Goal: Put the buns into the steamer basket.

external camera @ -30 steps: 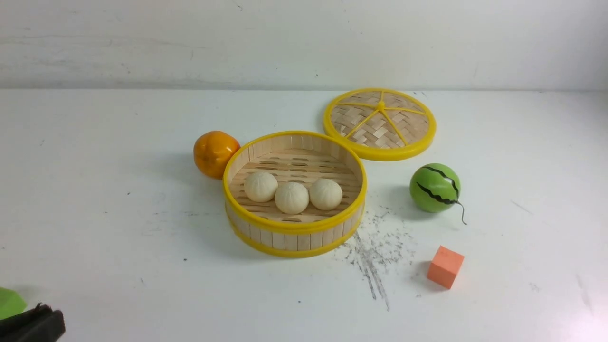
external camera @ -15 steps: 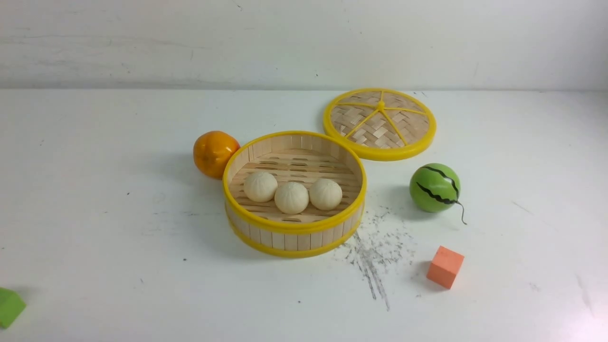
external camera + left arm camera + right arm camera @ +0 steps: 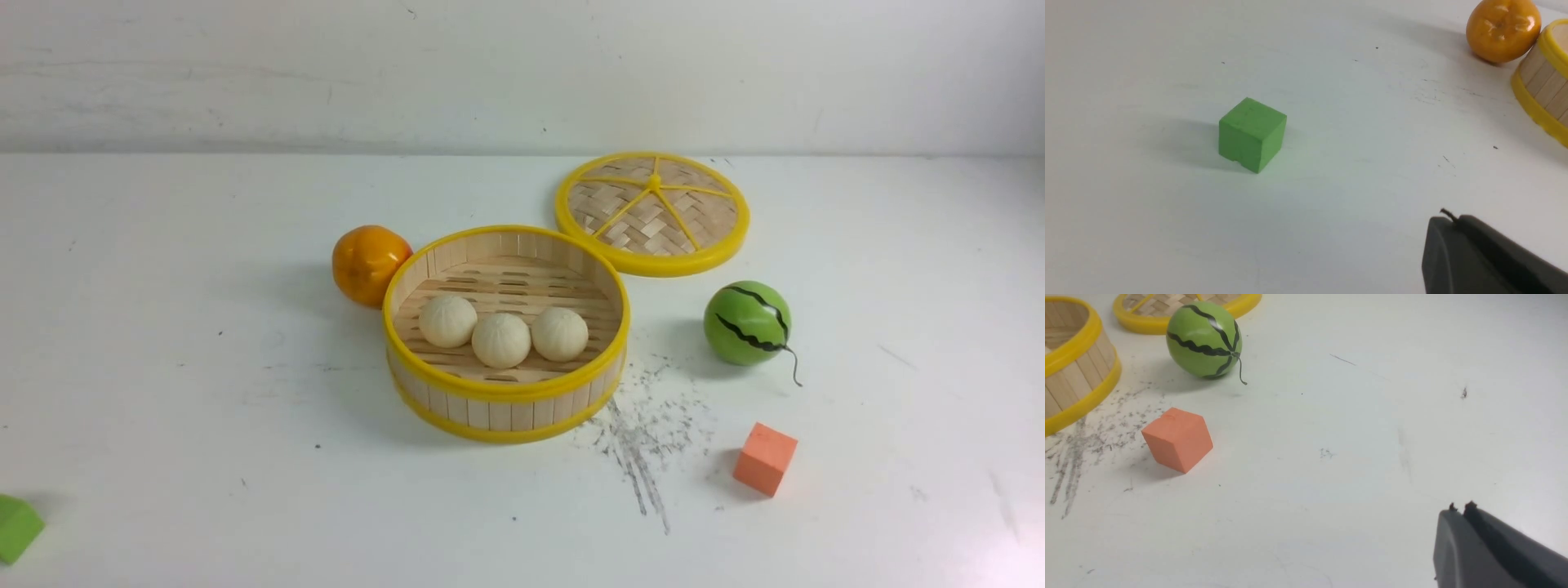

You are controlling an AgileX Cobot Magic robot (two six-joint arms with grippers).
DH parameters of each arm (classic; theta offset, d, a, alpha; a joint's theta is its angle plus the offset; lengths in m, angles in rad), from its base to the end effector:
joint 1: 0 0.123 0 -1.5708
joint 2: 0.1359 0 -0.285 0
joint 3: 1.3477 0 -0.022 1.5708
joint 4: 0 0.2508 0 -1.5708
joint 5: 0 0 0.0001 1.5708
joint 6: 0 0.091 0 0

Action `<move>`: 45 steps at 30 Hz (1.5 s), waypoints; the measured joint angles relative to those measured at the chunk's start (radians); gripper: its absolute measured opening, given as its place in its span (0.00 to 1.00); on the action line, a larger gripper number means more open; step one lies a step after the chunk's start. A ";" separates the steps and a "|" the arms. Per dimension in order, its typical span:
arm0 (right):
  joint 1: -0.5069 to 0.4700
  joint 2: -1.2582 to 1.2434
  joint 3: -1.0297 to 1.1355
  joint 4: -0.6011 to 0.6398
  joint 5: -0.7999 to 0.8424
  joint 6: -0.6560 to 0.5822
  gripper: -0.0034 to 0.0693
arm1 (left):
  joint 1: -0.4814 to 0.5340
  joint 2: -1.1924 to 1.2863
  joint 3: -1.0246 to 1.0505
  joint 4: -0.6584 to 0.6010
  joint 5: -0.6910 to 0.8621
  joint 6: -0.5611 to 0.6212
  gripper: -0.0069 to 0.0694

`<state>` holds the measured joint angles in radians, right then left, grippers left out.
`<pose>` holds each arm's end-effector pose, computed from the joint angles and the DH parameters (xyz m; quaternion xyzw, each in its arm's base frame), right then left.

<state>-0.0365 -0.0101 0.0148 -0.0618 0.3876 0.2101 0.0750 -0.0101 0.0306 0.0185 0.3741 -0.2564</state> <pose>0.0520 -0.0040 0.1740 0.0831 0.8018 0.0250 0.5912 0.0525 0.0046 0.1698 -0.1282 0.7968 -0.0457 0.5888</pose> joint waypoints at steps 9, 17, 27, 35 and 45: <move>0.000 0.000 0.000 0.000 0.000 0.000 0.08 | 0.000 0.000 0.000 0.000 0.000 0.000 0.07; 0.000 0.000 0.000 0.000 0.000 0.000 0.10 | 0.000 0.000 0.000 0.000 0.000 0.000 0.07; 0.000 0.000 0.000 0.000 0.000 0.000 0.12 | 0.000 0.000 0.000 0.000 0.000 0.000 0.07; 0.000 0.000 0.000 0.000 0.000 0.000 0.12 | 0.000 0.000 0.000 0.000 0.000 0.000 0.07; 0.000 0.000 0.000 0.000 0.000 0.000 0.15 | 0.000 0.000 0.000 0.000 0.000 0.000 0.07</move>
<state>-0.0365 -0.0101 0.0148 -0.0618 0.3876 0.2101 0.0750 -0.0101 0.0310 0.0189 0.3741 -0.2564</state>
